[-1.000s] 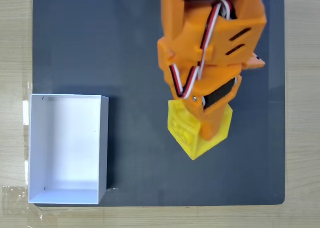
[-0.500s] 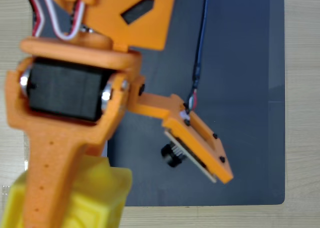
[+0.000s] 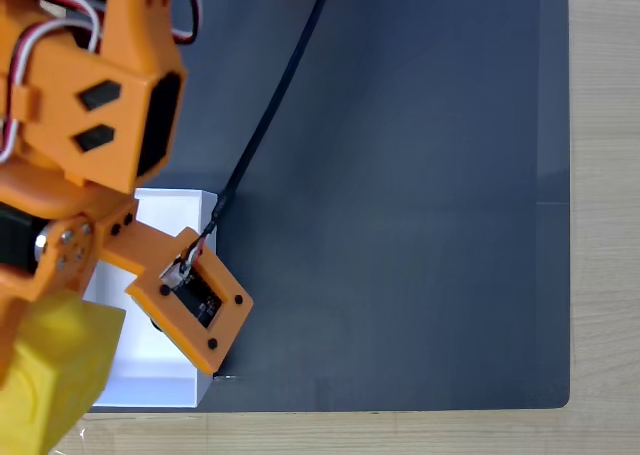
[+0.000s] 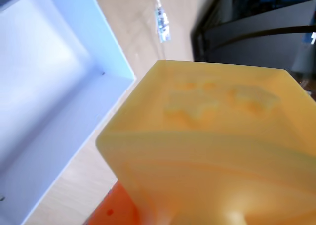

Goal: Grasp a yellow block and put it in the box

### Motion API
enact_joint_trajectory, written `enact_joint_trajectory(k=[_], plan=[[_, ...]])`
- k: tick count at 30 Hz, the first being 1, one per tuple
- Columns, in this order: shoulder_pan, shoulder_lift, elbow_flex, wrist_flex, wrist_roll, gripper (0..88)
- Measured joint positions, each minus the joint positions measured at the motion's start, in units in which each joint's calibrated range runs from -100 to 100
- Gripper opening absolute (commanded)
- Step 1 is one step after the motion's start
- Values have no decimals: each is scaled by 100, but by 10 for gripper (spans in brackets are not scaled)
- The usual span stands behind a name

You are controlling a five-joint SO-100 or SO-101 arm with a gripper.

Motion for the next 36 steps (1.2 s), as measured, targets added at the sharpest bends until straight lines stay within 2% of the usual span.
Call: enact_joint_trajectory(k=[6,12,25,27,33,36], plan=[[72,582,0,0,5,176],[72,1087,0,0,322,176],[45,1399,36,-9,349,180],[36,1416,36,-9,401,206],[36,1416,36,-9,602,374],[36,1416,36,26,618,427]])
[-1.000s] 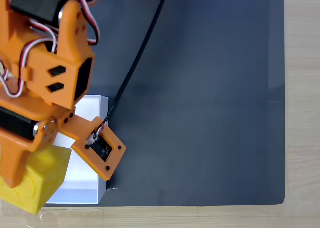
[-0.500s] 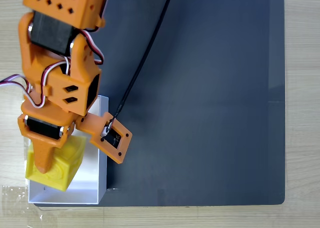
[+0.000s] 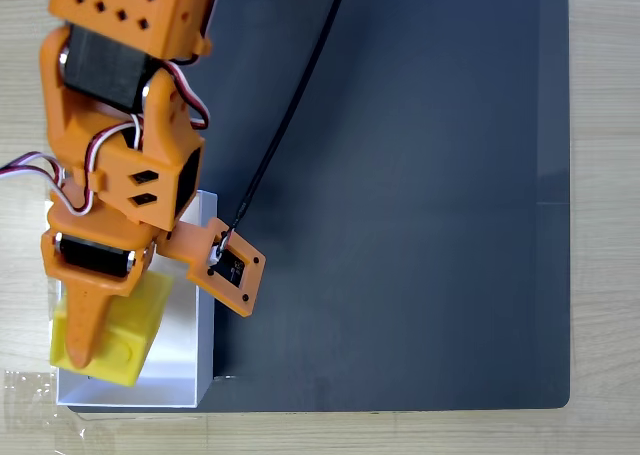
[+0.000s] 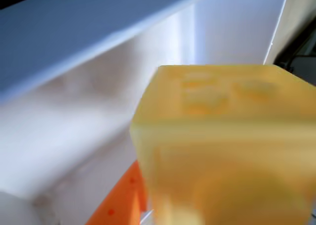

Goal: Grasp a yellow block and put it in the box

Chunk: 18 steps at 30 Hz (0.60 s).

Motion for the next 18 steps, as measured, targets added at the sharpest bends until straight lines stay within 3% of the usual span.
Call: enact_joint_trajectory(k=[18], plan=[[-171,-8,0,623,-11,447]])
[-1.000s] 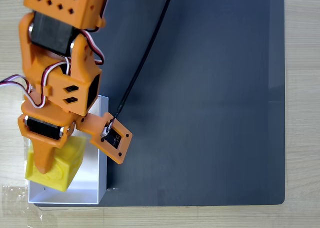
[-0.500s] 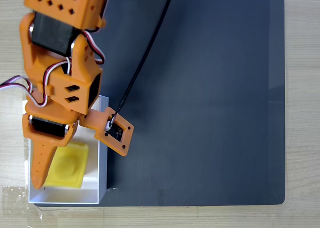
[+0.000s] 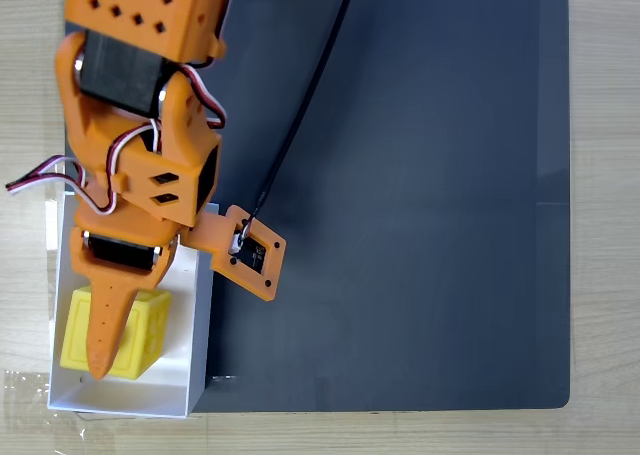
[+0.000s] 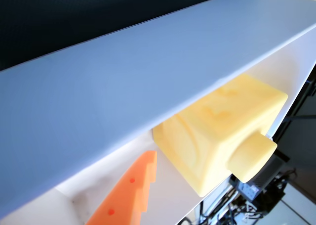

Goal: Grasp a yellow block and put it in the box

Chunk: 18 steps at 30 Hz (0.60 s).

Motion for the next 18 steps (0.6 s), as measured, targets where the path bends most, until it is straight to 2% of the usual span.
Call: enact_joint_trajectory(k=[2,4,7,11,13,18], plan=[[-45,-8,0,9,-11,432],[-144,-34,0,9,-16,374],[-288,-388,0,9,-74,223],[-387,-986,0,9,-486,2],[-432,-1332,0,9,-676,27],[-702,-2486,36,26,-967,18]])
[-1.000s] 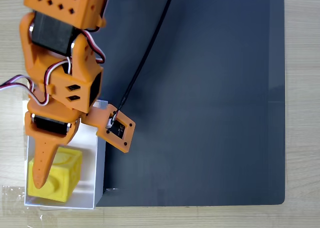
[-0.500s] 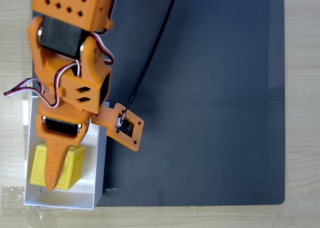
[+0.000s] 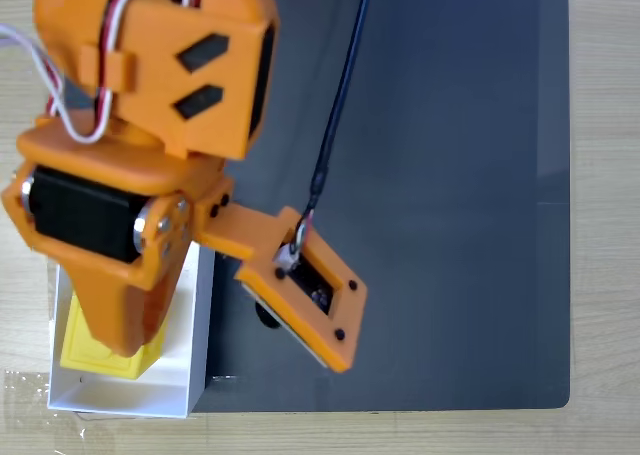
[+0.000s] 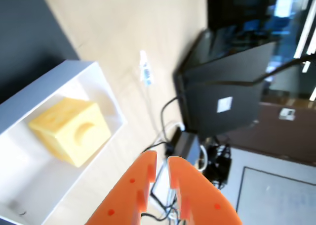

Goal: Grasp a yellow block and put it in the box

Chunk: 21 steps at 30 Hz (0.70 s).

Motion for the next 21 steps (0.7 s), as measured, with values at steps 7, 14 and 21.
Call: enact_joint_trajectory(k=[7,14,21], plan=[[-585,-2149,623,329,-90,23],[-1251,-4610,2304,987,-90,24],[-1655,-7375,5032,1973,460,18]])
